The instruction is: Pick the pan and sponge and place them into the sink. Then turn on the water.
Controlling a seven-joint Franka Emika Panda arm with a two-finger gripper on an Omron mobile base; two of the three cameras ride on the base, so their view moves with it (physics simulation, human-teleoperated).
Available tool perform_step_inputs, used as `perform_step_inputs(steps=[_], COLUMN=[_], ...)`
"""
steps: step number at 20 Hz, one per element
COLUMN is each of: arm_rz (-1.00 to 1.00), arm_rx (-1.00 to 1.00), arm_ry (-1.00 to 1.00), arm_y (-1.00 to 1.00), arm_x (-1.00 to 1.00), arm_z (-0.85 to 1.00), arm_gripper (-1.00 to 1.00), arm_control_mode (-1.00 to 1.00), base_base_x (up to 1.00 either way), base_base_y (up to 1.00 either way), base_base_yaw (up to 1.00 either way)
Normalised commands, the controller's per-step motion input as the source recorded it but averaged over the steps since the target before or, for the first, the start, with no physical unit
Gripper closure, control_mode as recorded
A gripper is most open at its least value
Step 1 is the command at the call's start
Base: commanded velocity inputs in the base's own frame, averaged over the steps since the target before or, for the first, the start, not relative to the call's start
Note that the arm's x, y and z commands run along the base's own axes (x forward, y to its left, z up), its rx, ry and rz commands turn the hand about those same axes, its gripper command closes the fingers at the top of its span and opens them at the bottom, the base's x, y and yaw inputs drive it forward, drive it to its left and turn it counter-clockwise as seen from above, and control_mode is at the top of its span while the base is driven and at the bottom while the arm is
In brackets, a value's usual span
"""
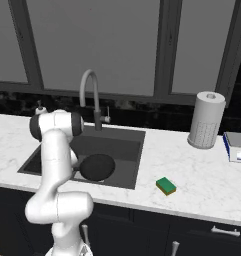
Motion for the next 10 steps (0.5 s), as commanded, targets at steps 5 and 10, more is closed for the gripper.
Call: perform_step_inputs(steps=[5, 10], arm_rz=[0.01, 0.04], arm_rx=[0.00, 0.00], arm_ry=[-0.14, -0.08], arm_y=[0.00, 0.00], arm_x=[0.39, 0.08], arm_z=[-0.08, 0.23], arm_gripper=[-1.00, -1.00], arm_control_mode=[-1.00, -1.00], base_base_x=[0.00, 0.00], base_base_y=[0.00, 0.00], base_base_yaw=[0.00, 0.00])
